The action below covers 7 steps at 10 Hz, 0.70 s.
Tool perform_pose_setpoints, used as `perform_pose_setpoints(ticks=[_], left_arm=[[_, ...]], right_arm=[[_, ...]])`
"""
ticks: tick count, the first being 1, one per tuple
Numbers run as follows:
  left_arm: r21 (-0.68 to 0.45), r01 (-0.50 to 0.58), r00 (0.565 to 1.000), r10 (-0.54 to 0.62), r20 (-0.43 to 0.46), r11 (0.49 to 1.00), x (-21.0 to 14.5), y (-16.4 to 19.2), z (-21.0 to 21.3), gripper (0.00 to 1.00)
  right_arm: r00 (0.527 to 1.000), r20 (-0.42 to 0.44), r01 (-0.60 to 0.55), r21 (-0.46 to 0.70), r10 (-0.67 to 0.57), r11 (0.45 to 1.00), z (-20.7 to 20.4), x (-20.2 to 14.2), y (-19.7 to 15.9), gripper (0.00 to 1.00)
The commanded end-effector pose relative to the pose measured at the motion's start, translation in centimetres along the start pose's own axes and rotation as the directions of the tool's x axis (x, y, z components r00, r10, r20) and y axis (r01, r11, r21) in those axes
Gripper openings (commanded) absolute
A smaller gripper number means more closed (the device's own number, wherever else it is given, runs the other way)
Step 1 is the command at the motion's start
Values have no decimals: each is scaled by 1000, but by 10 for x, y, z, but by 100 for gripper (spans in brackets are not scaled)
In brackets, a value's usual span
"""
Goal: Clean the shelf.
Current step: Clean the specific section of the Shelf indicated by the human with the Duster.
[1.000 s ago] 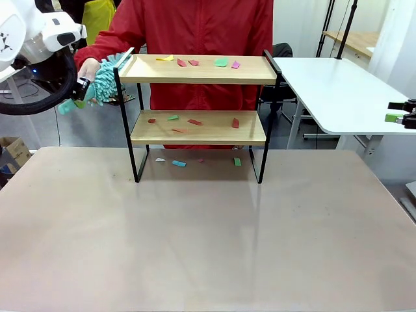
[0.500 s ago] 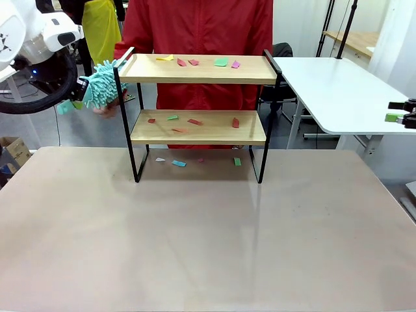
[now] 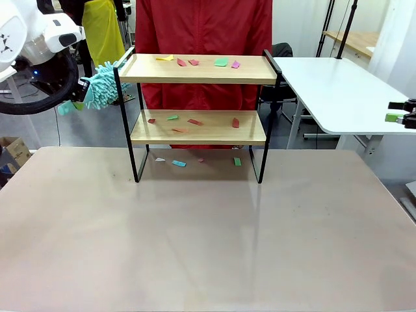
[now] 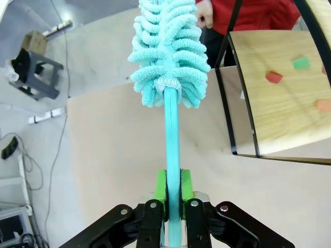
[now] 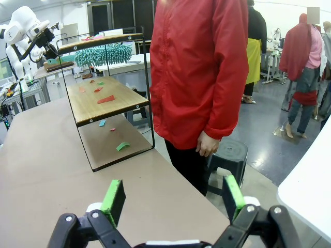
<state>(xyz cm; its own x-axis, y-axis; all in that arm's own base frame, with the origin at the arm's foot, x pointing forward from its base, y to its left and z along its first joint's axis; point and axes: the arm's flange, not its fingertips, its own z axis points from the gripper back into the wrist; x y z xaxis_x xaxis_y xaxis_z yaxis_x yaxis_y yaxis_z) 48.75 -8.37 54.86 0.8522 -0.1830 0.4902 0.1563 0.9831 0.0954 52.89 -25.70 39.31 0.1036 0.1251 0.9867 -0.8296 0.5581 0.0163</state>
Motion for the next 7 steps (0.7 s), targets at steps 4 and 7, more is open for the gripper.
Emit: perform_pose_setpoints(ticks=[4,7], left_arm=[[17,67,998,-67,-6,998,5,41,25,13],[-19,272,961,-272,-50,962,-6,79,64,13]], right_arm=[[1000,-14,6,-10,-6,1000,-3,8,1,100],[1000,-14,6,-10,-6,1000,-3,8,1,100]])
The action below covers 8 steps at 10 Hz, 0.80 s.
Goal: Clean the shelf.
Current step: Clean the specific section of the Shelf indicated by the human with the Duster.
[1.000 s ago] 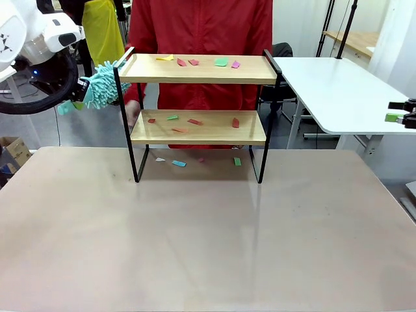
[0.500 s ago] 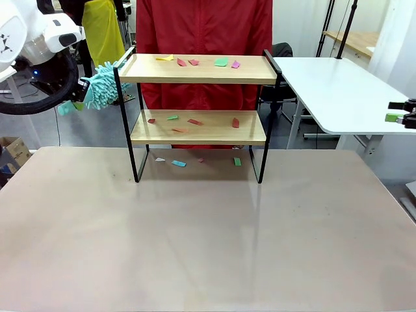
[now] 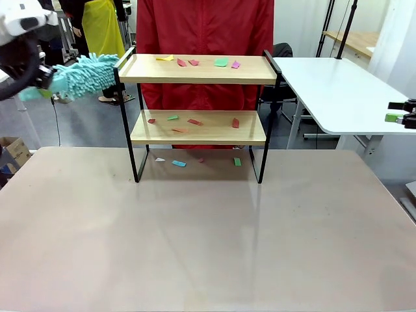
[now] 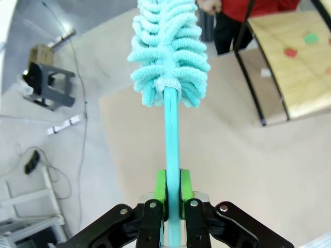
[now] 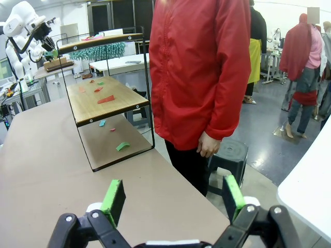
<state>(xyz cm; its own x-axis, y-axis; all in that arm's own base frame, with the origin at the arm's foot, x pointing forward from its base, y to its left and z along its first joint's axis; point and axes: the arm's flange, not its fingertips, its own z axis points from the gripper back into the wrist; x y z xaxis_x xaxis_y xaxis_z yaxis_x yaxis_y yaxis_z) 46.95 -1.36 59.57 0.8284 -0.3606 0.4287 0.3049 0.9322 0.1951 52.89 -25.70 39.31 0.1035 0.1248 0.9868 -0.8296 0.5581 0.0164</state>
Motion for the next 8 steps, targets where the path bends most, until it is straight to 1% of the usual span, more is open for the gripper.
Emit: perform_pose_setpoints(ticks=[1,2,3,4,6,7,8], left_arm=[[-30,165,985,-166,-46,986,-13,17,25,13],[-16,233,968,-233,-90,972,-18,29,37,13],[19,332,933,-326,-150,943,-26,43,50,13],[1,438,884,-431,-180,899,-37,52,62,13],[-49,567,802,-565,-195,822,-51,71,82,13],[-75,625,756,-627,-188,777,-54,77,90,13],[-94,709,671,-709,-216,699,-59,76,97,13]], right_arm=[[1000,-14,6,-10,-6,1000,-3,8,1,100],[1000,-14,6,-10,-6,1000,-3,8,1,100],[1000,-14,6,-10,-6,1000,-3,8,1,100],[1000,-14,6,-10,-6,1000,-3,8,1,100],[1000,-14,6,-10,-6,1000,-3,8,1,100],[1000,-14,6,-10,-6,1000,-3,8,1,100],[1000,-14,6,-10,-6,1000,-3,8,1,100]])
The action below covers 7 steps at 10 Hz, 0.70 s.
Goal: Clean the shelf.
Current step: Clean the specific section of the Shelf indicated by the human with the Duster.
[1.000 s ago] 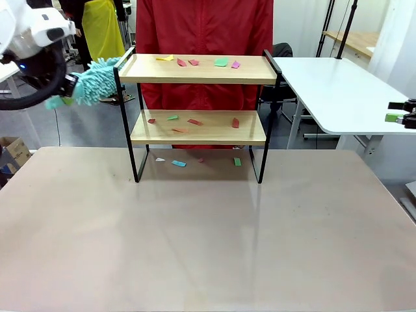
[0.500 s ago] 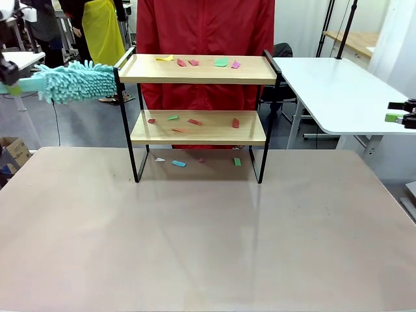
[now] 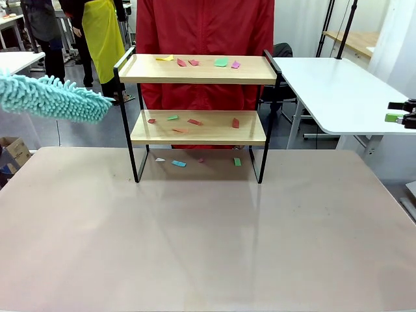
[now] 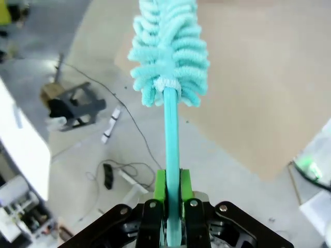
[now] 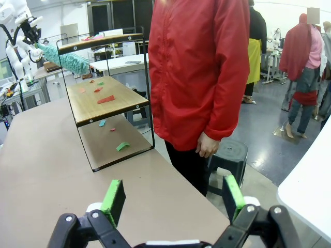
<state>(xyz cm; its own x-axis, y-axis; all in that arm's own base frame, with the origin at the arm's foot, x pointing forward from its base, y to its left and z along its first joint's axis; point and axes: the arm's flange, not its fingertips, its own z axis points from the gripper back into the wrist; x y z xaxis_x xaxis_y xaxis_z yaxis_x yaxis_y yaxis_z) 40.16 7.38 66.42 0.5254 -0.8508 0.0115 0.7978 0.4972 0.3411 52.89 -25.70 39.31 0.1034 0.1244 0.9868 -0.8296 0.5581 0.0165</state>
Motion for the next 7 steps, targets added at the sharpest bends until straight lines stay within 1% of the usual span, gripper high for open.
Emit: perform_pose_setpoints(ticks=[1,2,3,4,5,6,7], left_arm=[[24,226,970,-223,-97,974,-4,-9,10,13],[-23,285,952,-285,-113,958,2,-15,16,13],[-63,386,905,-391,-168,920,8,-26,15,13],[-110,481,845,-493,-208,870,15,-41,15,13],[-135,494,830,-512,-219,859,19,-54,20,13],[-157,563,794,-584,-169,811,22,-70,27,13],[-162,600,758,-621,-196,783,28,-85,27,13]], right_arm=[[1000,-15,6,-10,-6,1000,-3,8,1,100],[1000,-15,6,-10,-6,1000,-3,8,1,100],[1000,-15,6,-10,-6,1000,-3,8,1,100],[1000,-15,6,-10,-6,1000,-3,8,1,100],[1000,-15,6,-10,-6,1000,-3,8,1,100],[1000,-15,6,-10,-6,1000,-3,8,1,100],[1000,-15,6,-10,-6,1000,-3,8,1,100]])
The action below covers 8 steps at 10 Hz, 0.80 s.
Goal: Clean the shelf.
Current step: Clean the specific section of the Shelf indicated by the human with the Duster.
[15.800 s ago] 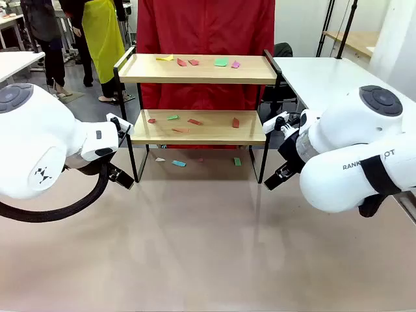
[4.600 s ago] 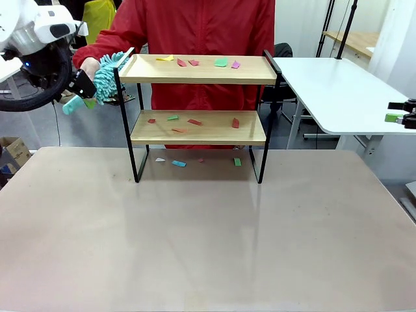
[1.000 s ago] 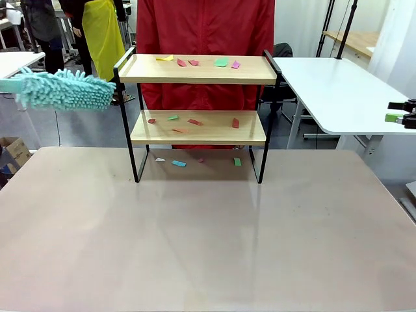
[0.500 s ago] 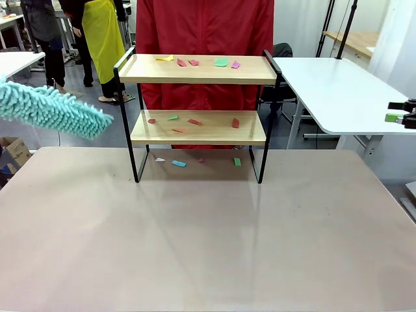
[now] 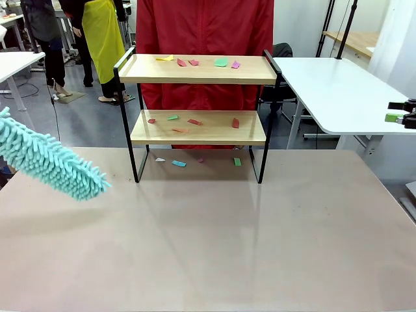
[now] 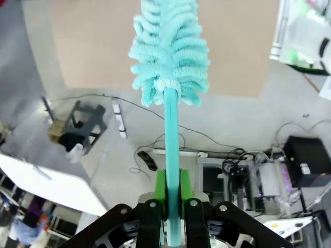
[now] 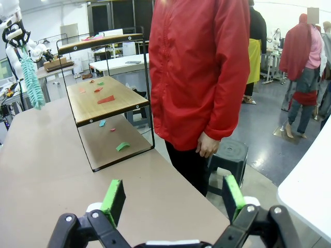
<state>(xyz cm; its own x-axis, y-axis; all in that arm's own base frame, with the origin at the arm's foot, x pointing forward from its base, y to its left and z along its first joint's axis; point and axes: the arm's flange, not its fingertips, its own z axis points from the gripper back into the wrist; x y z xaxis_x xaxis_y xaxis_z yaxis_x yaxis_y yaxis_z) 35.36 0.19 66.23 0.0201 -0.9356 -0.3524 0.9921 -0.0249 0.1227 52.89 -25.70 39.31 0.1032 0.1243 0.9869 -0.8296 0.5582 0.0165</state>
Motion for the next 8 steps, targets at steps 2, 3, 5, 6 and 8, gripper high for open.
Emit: perform_pose_setpoints(ticks=[2,3,5,6,8], left_arm=[[-37,119,993,-118,27,992,12,-17,-7,13],[-50,77,996,-74,55,996,15,-14,-9,13],[-37,95,995,-94,17,995,22,-16,-5,13],[-37,95,995,-94,17,995,22,-16,-5,13],[-37,95,995,-94,17,995,22,-16,-5,13]], right_arm=[[1000,-15,6,-10,-6,1000,-3,8,1,100],[1000,-15,6,-10,-6,1000,-3,8,1,100],[1000,-15,6,-10,-6,1000,-3,8,1,100],[1000,-15,6,-10,-6,1000,-3,8,1,100],[1000,-15,6,-10,-6,1000,-3,8,1,100]])
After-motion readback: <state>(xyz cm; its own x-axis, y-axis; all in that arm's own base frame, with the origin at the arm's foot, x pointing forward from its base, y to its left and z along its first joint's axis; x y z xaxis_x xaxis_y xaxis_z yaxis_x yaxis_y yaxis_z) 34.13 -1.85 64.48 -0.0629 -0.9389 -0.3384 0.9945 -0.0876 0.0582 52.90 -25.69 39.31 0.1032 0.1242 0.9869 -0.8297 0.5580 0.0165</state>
